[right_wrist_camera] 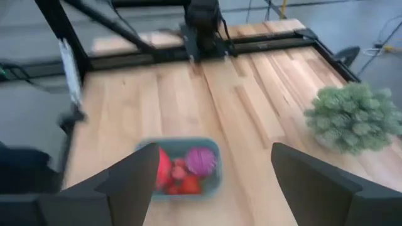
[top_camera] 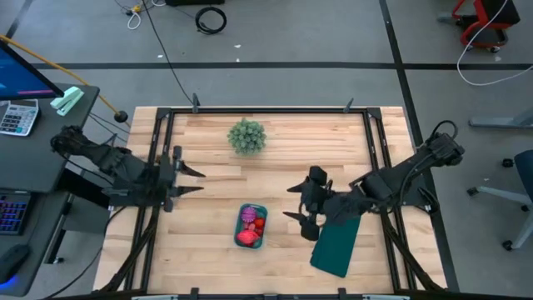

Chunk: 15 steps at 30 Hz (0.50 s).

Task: Pick and placing Produce into tupperware
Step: Return to Home Position

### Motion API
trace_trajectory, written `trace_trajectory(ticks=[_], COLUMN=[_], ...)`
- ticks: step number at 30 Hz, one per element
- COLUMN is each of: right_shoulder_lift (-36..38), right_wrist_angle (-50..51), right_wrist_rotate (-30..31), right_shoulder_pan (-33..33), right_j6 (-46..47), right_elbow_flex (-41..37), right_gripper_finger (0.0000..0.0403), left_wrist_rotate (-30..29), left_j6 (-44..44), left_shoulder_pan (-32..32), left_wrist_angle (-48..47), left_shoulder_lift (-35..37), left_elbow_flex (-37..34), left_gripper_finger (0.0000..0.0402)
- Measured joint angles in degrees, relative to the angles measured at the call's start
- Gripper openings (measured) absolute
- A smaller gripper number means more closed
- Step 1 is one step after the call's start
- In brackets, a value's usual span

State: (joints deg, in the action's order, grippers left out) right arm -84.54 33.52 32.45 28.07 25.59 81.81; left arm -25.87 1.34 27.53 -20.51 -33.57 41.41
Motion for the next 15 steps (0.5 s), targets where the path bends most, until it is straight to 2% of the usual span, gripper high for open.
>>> trace_trajectory(ticks=[5, 8, 11, 15], right_shoulder_lift=[2.16, 7.02, 14.29, 25.42], right_wrist_angle=[-1.74, -9.19, -21.19, -44.22], right_wrist_rotate=[-0.87, -2.53, -6.65, -11.95], right_shoulder_pan=[-0.97, -1.45, -2.12, -3.68], right_j6=[1.66, 1.33, -0.26, -2.80], right_elbow_flex=[-5.16, -11.77, -22.72, -40.93], right_gripper_finger=[0.0316, 0.0316, 0.0316, 0.0316], left_wrist_rotate=[2.99, 3.43, 3.64, 4.09], left_j6=[9.50, 13.00, 13.37, 13.22], left_shoulder_pan=[0.02, 0.04, 0.02, 0.02], left_wrist_angle=[-9.12, -13.00, -14.56, -15.32], left_shoulder_lift=[5.41, 8.61, 12.08, 16.97], left_elbow_flex=[0.00, 0.00, 0.00, -0.02], left_gripper_finger=[0.0163, 0.0164, 0.0163, 0.0161])
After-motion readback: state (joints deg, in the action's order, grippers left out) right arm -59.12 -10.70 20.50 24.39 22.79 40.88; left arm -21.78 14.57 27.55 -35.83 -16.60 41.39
